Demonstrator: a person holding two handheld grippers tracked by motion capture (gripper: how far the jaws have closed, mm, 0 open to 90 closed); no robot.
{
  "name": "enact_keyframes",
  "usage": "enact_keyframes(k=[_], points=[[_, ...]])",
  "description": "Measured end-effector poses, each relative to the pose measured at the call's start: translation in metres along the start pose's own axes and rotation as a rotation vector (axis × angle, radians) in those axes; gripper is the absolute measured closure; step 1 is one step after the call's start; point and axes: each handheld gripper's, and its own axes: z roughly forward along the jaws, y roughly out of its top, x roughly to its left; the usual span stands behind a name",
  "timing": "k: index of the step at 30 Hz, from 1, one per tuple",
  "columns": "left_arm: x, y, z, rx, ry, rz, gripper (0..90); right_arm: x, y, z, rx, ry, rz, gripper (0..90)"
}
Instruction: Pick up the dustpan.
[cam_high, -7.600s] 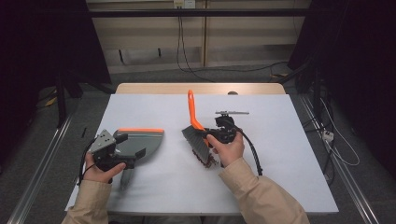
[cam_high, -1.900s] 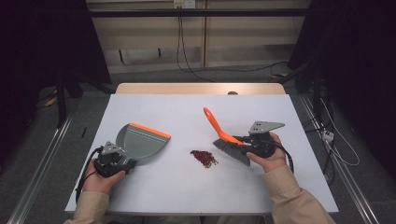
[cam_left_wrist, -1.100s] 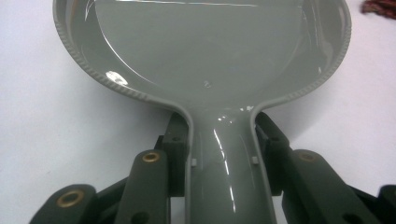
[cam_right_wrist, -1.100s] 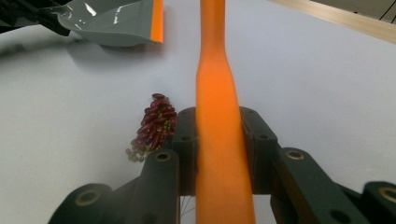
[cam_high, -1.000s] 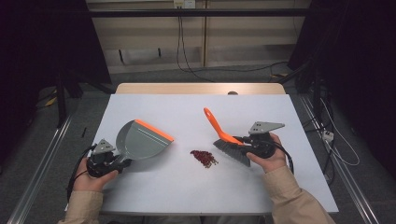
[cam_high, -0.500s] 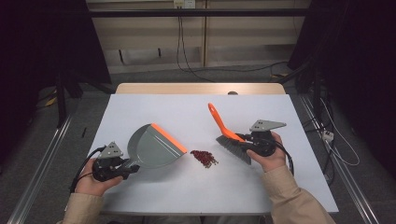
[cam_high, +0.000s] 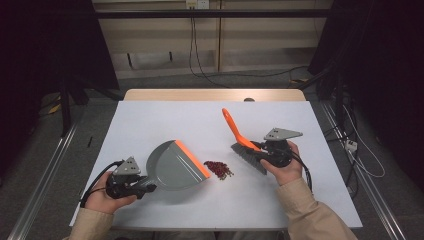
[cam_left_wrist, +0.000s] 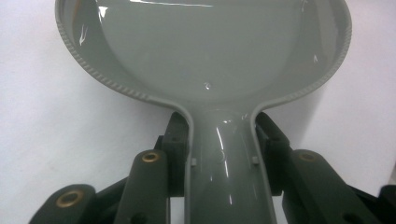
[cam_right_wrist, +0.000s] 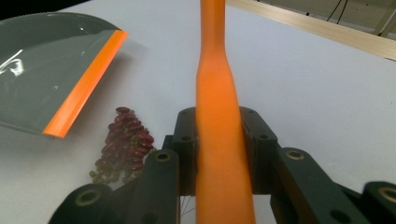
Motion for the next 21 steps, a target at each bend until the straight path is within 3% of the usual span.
enact_keyframes(k=[12, 21], points=[[-0.007, 0.002, 0.01, 0.04, -0.054, 0.02, 63.8, 0.011, 0.002, 0.014, 0.014, -0.054, 0.018, 71.2], [-0.011, 0.003, 0.015, 0.062, -0.094, 0.03, 63.8, 0.014, 0.004, 0.024, 0.021, -0.068, 0.016, 71.2]])
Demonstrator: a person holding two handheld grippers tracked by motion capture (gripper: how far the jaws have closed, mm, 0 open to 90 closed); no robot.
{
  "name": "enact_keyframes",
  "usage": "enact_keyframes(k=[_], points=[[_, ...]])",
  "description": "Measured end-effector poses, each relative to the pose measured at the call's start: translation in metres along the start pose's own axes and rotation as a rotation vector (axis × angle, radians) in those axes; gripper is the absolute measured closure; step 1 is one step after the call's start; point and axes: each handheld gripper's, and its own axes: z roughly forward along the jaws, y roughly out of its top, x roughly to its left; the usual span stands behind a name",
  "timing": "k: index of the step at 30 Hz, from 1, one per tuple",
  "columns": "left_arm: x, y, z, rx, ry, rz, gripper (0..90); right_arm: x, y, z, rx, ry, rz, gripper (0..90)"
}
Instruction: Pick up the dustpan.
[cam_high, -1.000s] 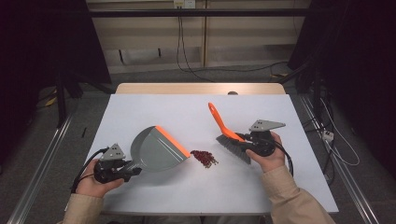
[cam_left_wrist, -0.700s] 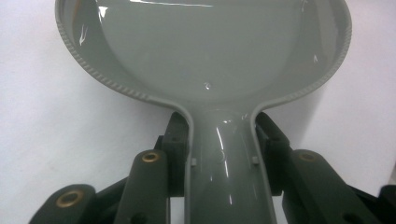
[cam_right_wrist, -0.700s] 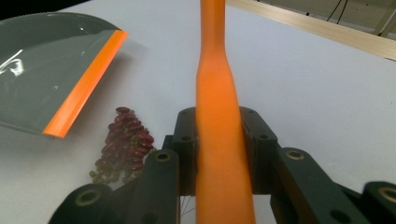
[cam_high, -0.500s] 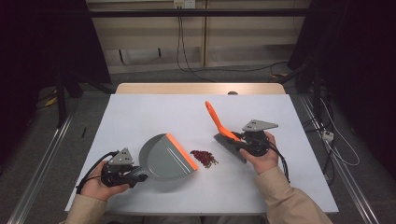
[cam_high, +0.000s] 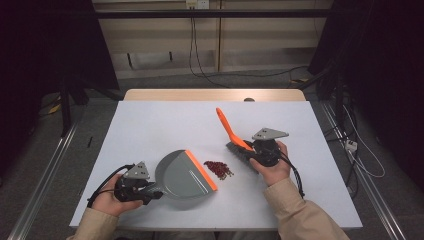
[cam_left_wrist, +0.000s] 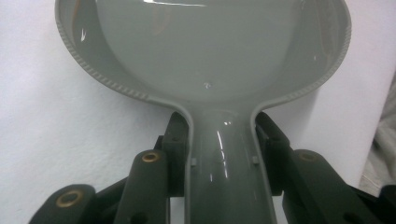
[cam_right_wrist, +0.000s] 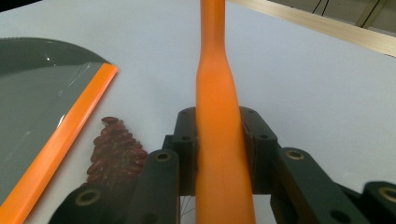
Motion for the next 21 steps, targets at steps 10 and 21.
enact_keyframes(k=[10, 21], points=[[-0.007, 0.004, 0.008, 0.005, -0.029, 0.007, 63.7, 0.007, 0.0, 0.008, 0.006, -0.008, -0.015, 71.2], [-0.011, 0.006, 0.014, -0.005, -0.057, 0.012, 63.5, 0.023, 0.002, 0.019, 0.015, -0.02, -0.037, 71.2]])
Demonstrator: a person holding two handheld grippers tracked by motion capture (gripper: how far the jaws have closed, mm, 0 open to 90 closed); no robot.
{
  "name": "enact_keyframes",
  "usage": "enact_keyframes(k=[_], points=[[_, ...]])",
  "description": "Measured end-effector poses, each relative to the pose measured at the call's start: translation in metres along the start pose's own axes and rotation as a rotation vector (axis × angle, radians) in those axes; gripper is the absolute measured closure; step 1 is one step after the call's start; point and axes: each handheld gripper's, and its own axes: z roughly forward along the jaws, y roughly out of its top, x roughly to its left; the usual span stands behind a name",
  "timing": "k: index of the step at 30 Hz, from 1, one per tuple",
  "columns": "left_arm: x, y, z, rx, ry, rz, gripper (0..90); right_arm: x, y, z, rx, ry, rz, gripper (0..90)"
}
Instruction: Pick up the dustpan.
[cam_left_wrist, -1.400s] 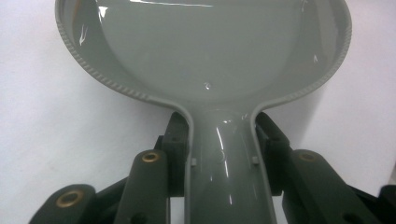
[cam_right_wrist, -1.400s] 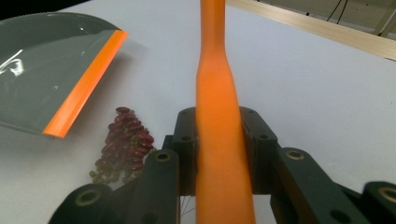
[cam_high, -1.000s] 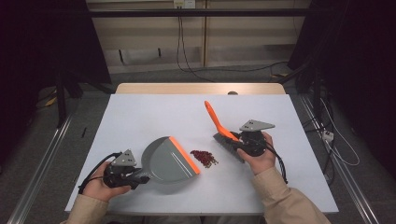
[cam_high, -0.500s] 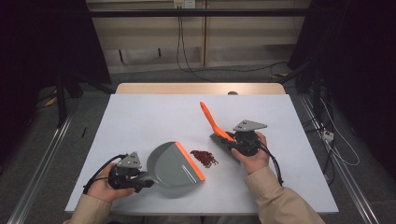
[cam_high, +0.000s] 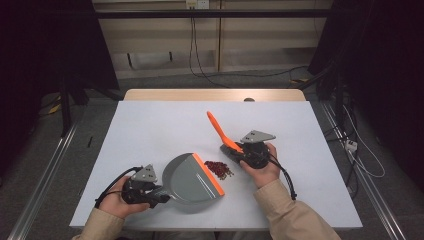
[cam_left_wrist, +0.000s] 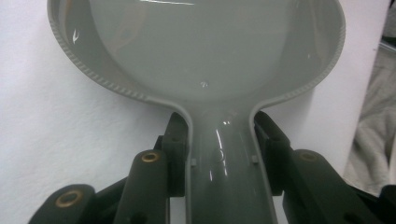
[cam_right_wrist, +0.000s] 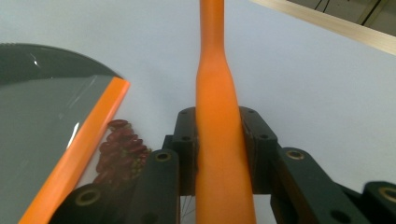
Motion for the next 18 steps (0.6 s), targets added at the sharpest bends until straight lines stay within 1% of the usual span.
enact_keyframes(k=[2, 4, 6, 9, 10, 12, 13, 14, 16, 18], points=[[-0.0009, 0.0, 0.0005, 0.001, 0.005, -0.004, 63.5, 0.0029, 0.0005, 0.0012, -0.001, -0.006, -0.001, 71.2], [-0.0012, -0.0004, 0.0008, -0.005, 0.0, -0.011, 63.4, 0.0052, 0.0009, 0.0022, -0.002, -0.007, -0.005, 71.1], [-0.0019, -0.0008, 0.0016, -0.002, -0.005, -0.012, 63.3, 0.0069, 0.0009, 0.0026, -0.002, -0.01, -0.01, 71.1], [-0.003, -0.0007, 0.0025, 0.002, -0.01, -0.015, 62.8, 0.0081, 0.0004, 0.0029, -0.008, -0.015, -0.003, 71.0], [-0.0029, -0.001, 0.0025, -0.004, -0.012, -0.021, 62.7, 0.008, 0.0003, 0.0029, -0.008, -0.013, -0.001, 70.9], [-0.0023, -0.0017, 0.0021, -0.005, -0.008, -0.022, 62.8, 0.0078, -0.0001, 0.0022, -0.008, -0.019, 0.002, 70.8], [-0.0017, -0.0023, 0.0021, -0.007, -0.014, -0.022, 62.7, 0.0077, -0.0006, 0.0022, -0.012, -0.014, 0.004, 70.6], [-0.0023, -0.0028, 0.0022, -0.013, -0.015, -0.034, 62.6, 0.0075, -0.001, 0.0022, -0.014, -0.008, 0.0, 70.5], [-0.0021, -0.0034, 0.0021, -0.015, -0.015, -0.025, 62.4, 0.0079, -0.0019, 0.0019, -0.02, -0.009, -0.003, 70.4], [-0.0023, -0.0043, 0.002, -0.016, -0.014, -0.03, 61.7, 0.0082, -0.002, 0.0018, -0.02, -0.007, 0.0, 70.3]])
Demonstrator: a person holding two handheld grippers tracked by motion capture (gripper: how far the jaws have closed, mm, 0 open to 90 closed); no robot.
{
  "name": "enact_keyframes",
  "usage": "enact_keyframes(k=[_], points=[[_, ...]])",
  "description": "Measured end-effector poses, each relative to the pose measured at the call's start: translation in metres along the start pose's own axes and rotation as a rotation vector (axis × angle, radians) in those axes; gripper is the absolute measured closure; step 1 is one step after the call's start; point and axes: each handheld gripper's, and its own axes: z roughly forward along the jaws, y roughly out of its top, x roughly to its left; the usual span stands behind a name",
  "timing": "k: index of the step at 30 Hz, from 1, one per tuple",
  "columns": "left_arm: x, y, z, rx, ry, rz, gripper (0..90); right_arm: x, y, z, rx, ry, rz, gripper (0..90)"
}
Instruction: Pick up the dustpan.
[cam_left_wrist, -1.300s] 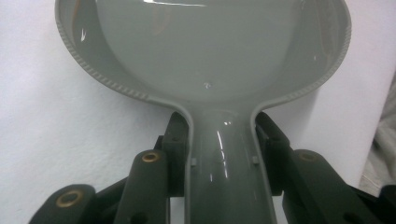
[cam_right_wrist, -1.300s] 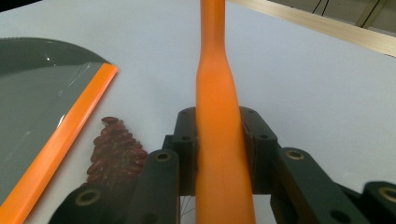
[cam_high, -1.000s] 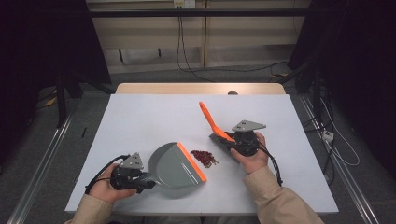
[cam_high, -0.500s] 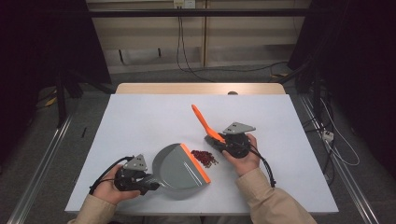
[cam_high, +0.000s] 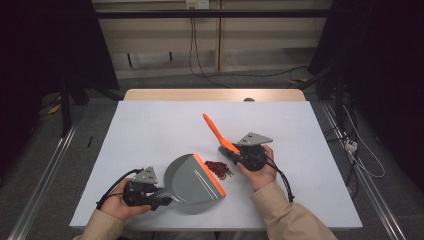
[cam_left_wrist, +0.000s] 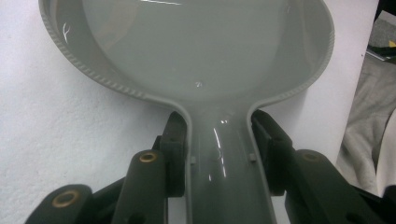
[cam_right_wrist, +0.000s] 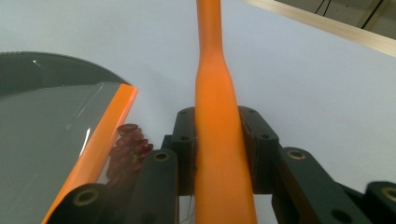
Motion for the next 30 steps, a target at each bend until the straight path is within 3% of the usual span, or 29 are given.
enact_keyframes(k=[4, 11, 21, 30], points=[[0.0, -0.003, 0.0, 0.018, 0.009, -0.003, 60.2, 0.002, 0.0, 0.0, 0.0, 0.001, -0.001, 70.3], [0.0, -0.004, 0.002, 0.0, -0.001, -0.012, 60.6, 0.005, 0.001, 0.001, 0.007, -0.001, -0.003, 70.4], [0.001, -0.003, 0.001, 0.01, -0.001, -0.004, 60.2, 0.014, 0.002, 0.0, 0.029, -0.025, -0.011, 70.6], [0.002, -0.004, 0.001, -0.015, -0.007, -0.02, 60.7, 0.023, 0.002, 0.002, 0.027, -0.036, -0.02, 70.5]])
